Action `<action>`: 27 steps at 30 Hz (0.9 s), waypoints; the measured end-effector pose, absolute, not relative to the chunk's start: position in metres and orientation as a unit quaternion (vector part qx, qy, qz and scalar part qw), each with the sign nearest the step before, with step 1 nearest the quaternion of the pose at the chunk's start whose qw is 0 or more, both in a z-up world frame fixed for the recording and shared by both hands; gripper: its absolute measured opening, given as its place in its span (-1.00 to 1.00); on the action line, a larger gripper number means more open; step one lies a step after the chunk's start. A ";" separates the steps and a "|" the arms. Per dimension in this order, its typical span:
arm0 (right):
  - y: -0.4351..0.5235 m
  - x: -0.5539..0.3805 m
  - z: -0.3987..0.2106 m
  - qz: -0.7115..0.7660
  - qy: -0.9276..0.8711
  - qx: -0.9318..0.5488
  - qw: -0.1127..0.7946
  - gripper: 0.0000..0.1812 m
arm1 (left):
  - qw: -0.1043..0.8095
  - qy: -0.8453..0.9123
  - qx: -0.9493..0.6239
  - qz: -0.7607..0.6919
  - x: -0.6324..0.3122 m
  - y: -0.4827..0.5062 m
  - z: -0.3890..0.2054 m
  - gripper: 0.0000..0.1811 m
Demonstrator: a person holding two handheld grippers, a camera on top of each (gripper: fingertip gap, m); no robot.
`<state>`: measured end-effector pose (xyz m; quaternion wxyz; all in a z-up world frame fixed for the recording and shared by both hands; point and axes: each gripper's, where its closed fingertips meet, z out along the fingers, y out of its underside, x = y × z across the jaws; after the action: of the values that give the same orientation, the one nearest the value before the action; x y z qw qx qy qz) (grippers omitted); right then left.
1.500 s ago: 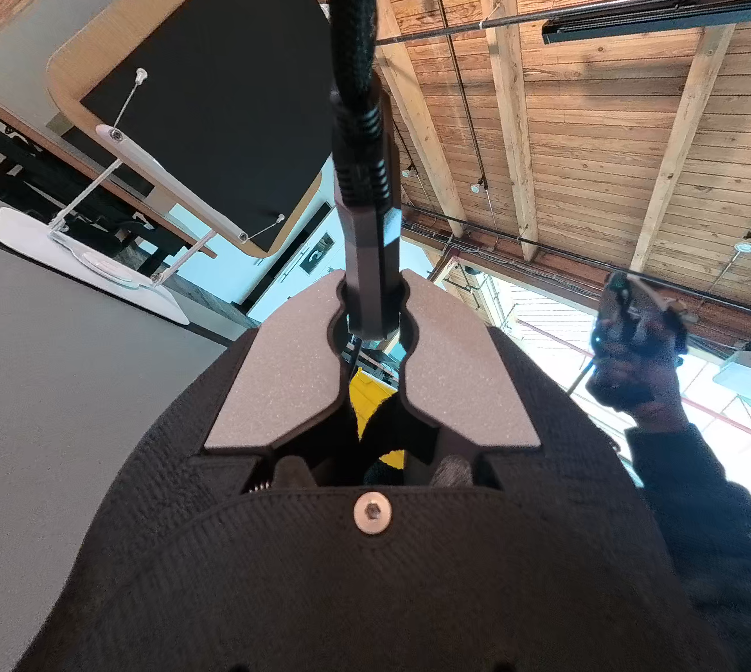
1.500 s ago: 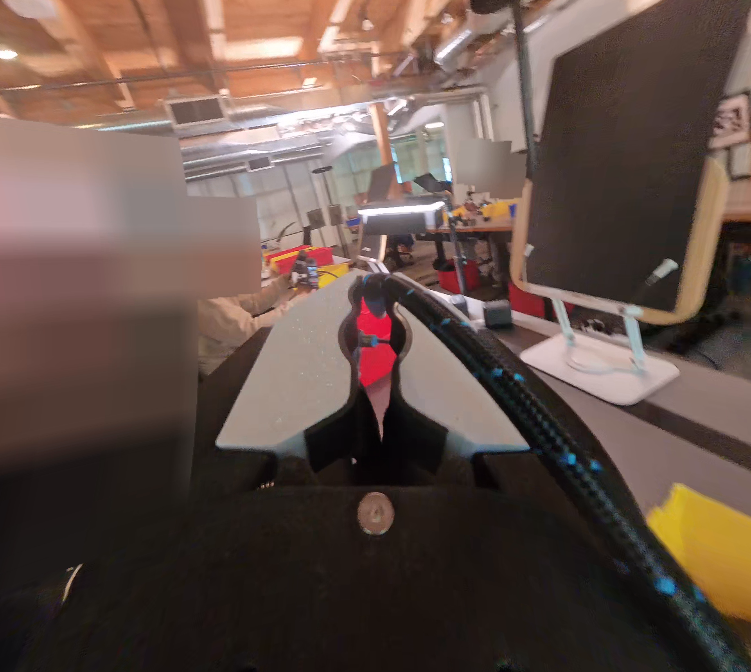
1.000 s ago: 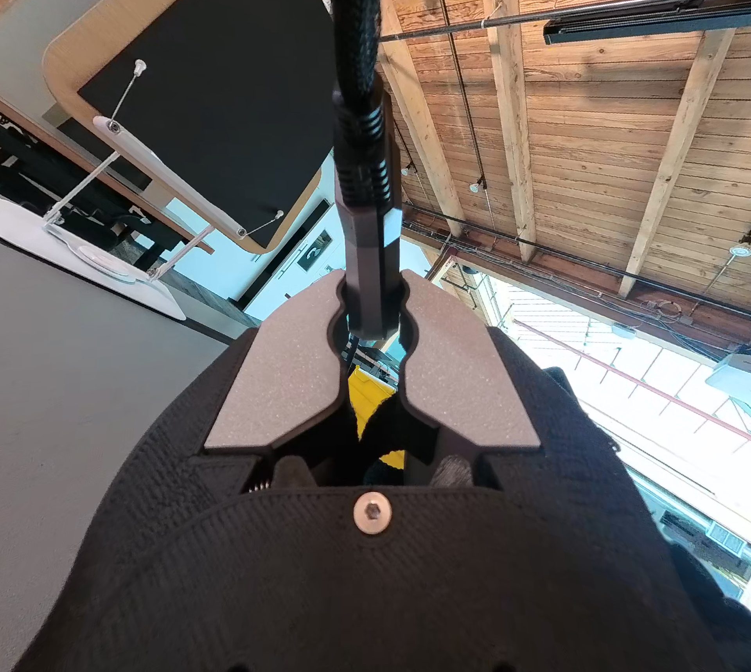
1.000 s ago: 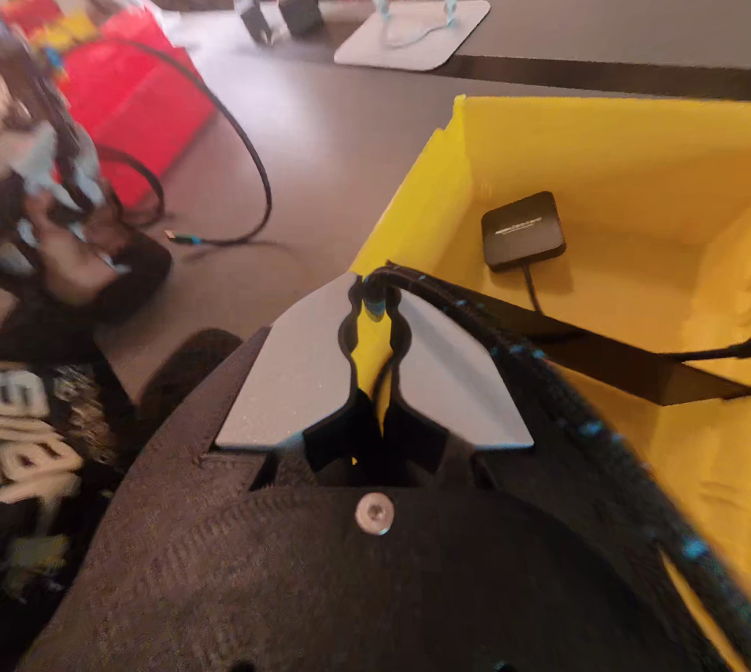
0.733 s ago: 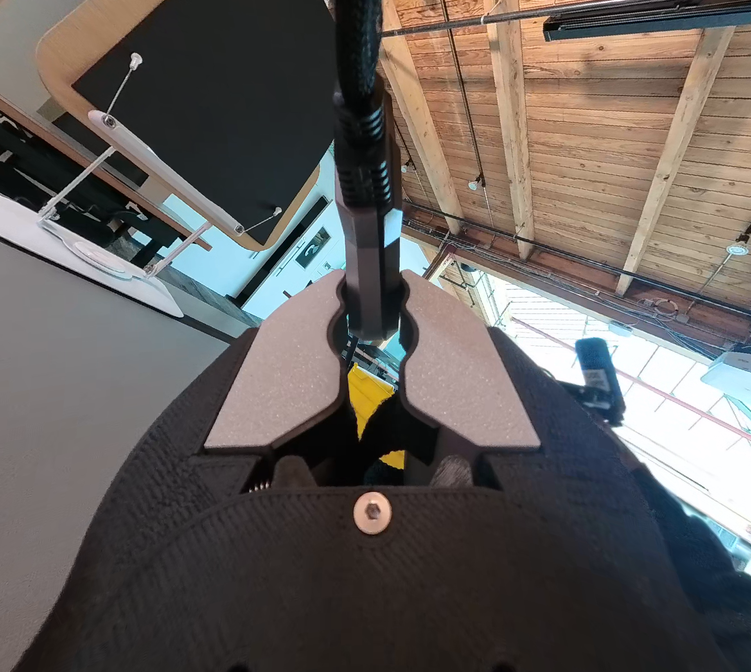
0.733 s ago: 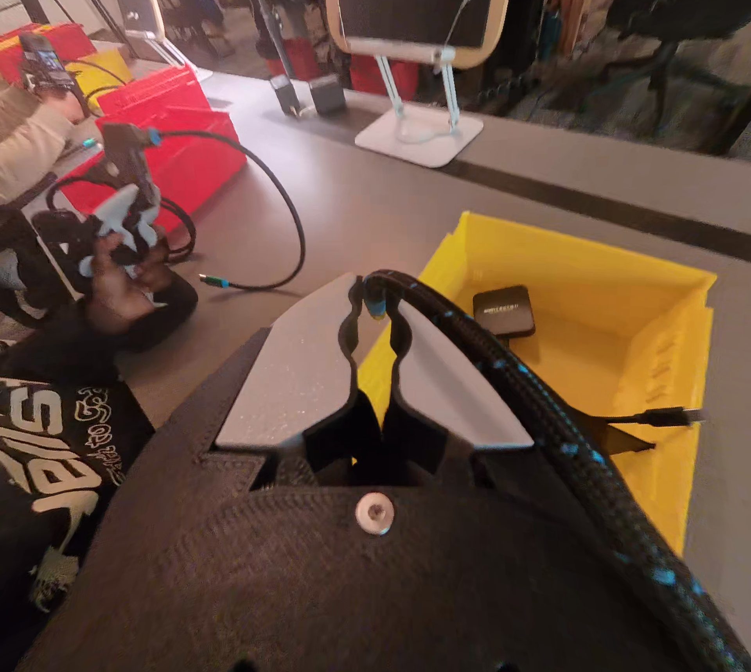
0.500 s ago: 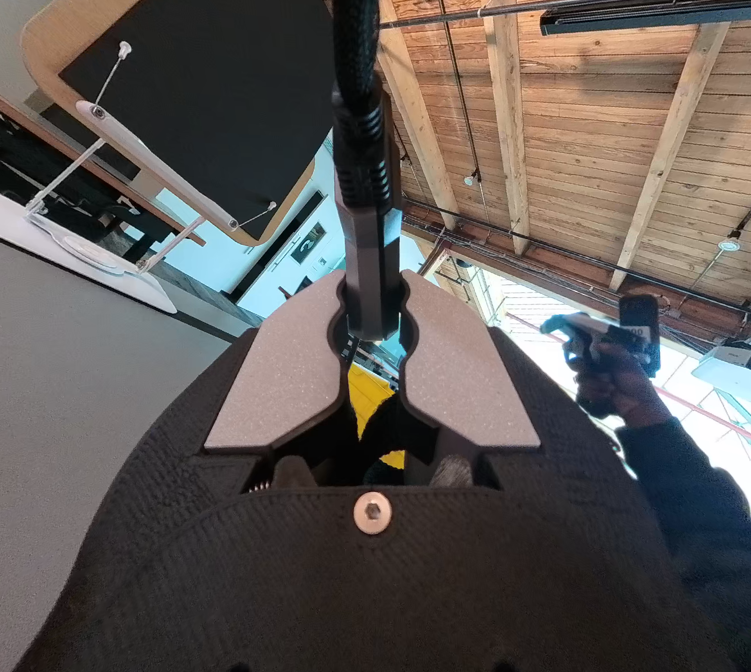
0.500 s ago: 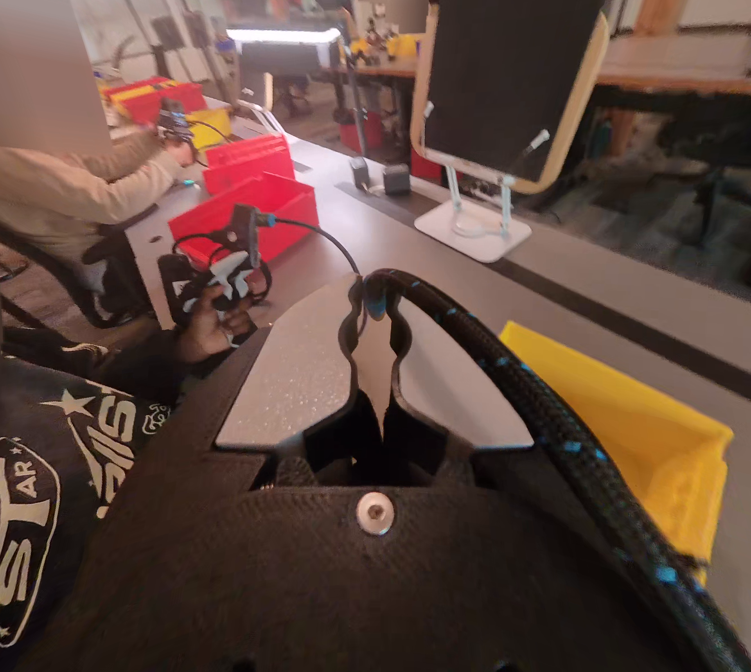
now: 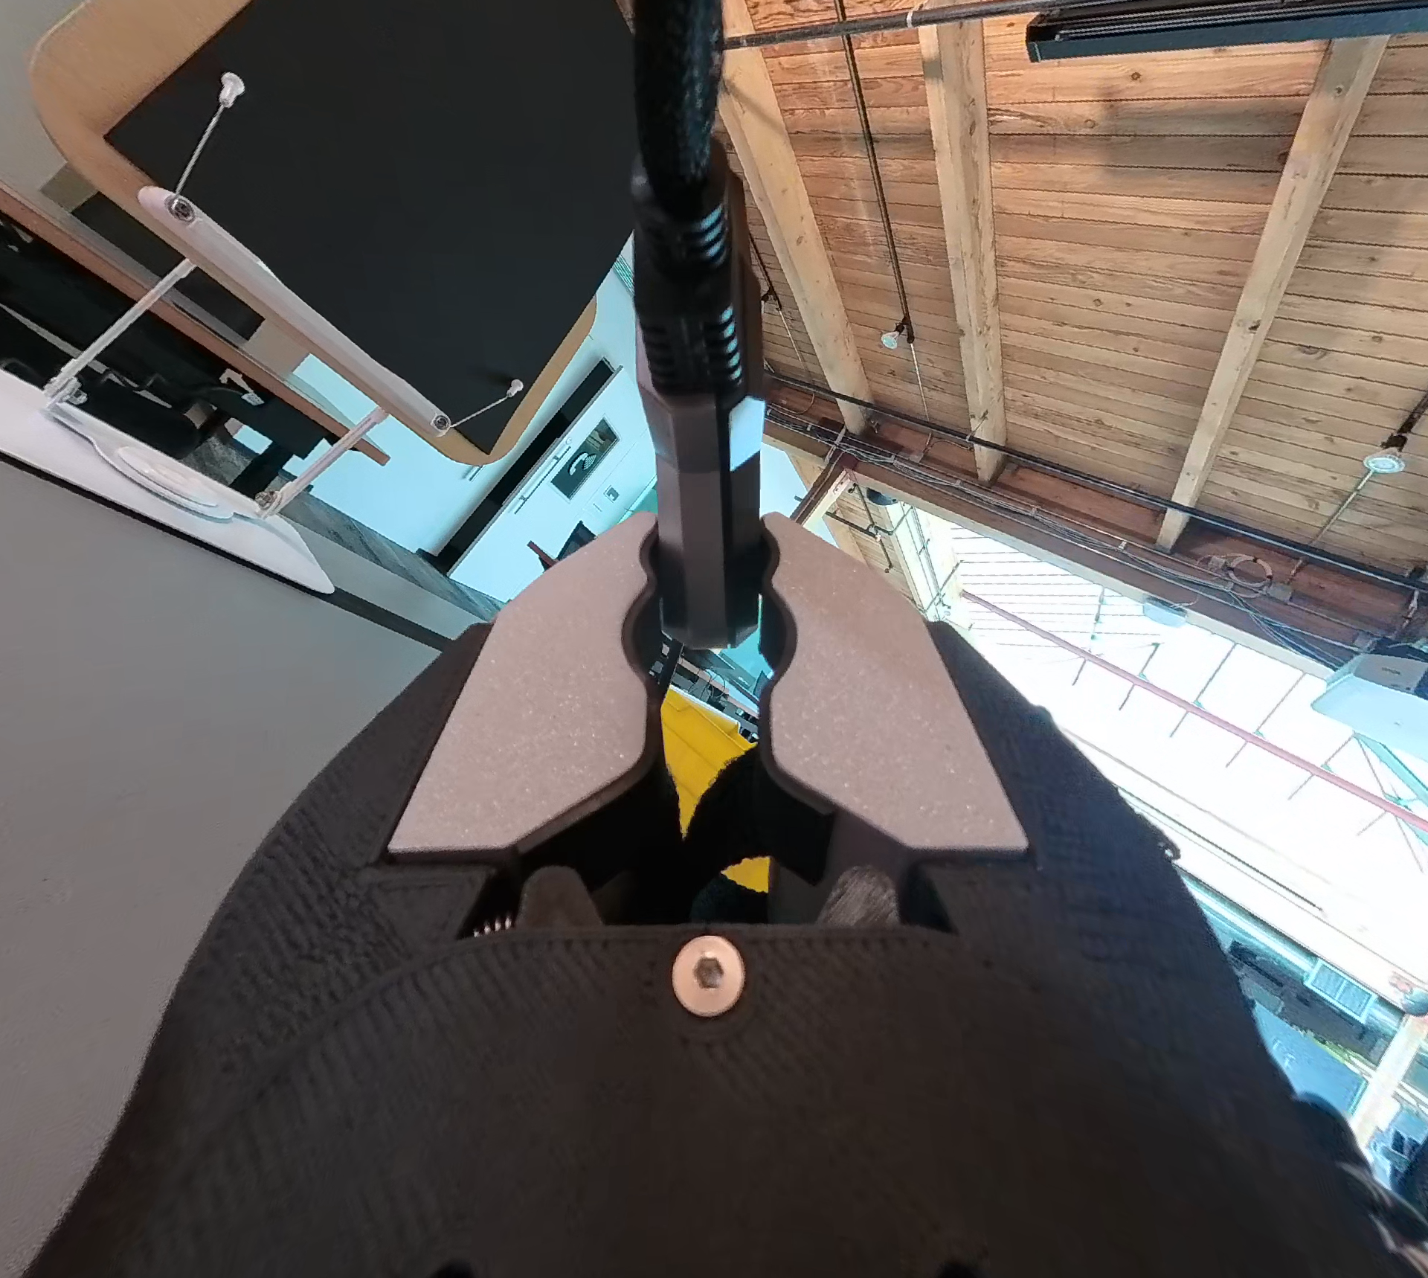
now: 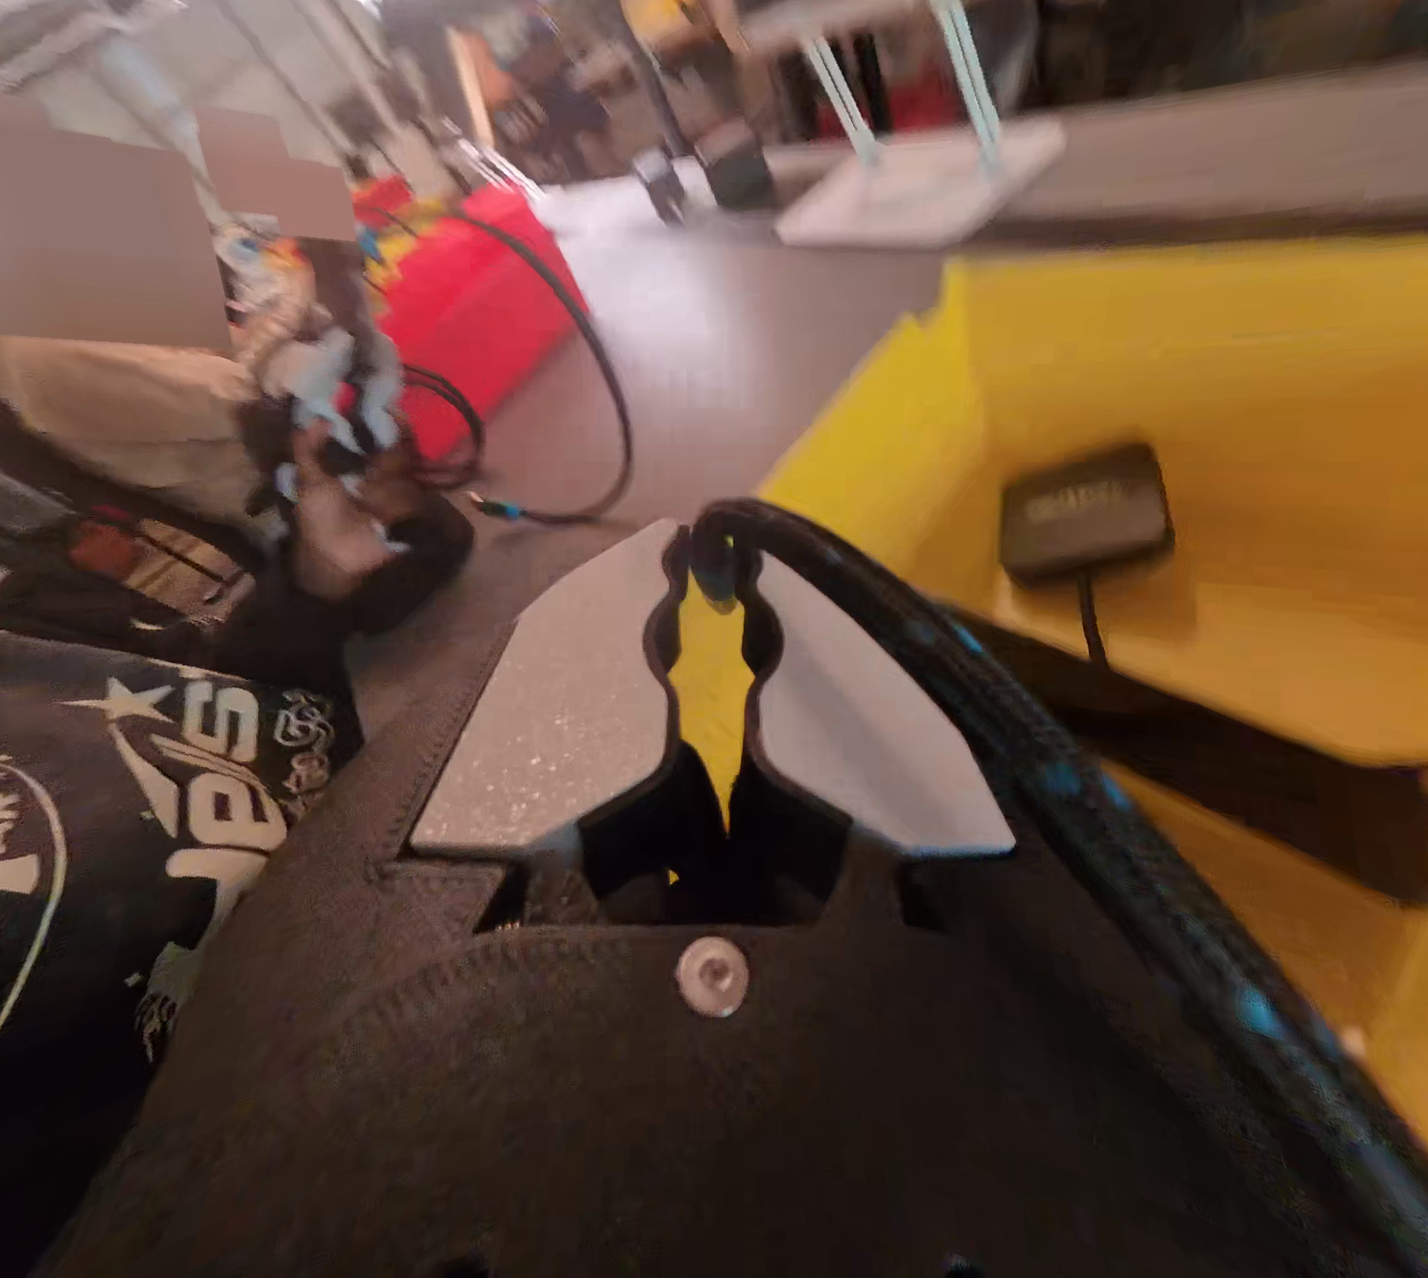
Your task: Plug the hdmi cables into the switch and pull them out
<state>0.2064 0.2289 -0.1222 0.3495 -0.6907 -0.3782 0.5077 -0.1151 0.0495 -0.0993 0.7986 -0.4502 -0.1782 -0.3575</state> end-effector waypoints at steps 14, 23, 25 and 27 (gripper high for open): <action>0.211 0.221 -0.247 0.264 -0.414 -0.867 0.080 -0.82 | 0.795 -0.176 -0.454 -0.362 -0.113 0.051 -0.100 -0.78; 0.202 0.258 -0.201 0.071 -0.484 -0.864 0.116 -0.26 | 0.795 -0.175 -0.454 -0.362 -0.112 0.051 -0.100 -0.78; 0.210 0.262 -0.184 0.064 -0.484 -0.862 0.138 -0.26 | 0.795 -0.175 -0.454 -0.361 -0.112 0.050 -0.100 -0.78; 0.234 0.260 -0.160 0.056 -0.491 -0.844 0.207 -0.30 | 0.796 -0.175 -0.454 -0.359 -0.112 0.050 -0.100 -0.78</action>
<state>0.2595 0.2345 -0.1598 0.2071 -0.8442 -0.4913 0.0562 -0.1123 0.0502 -0.0999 0.7964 -0.4544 -0.1746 -0.3588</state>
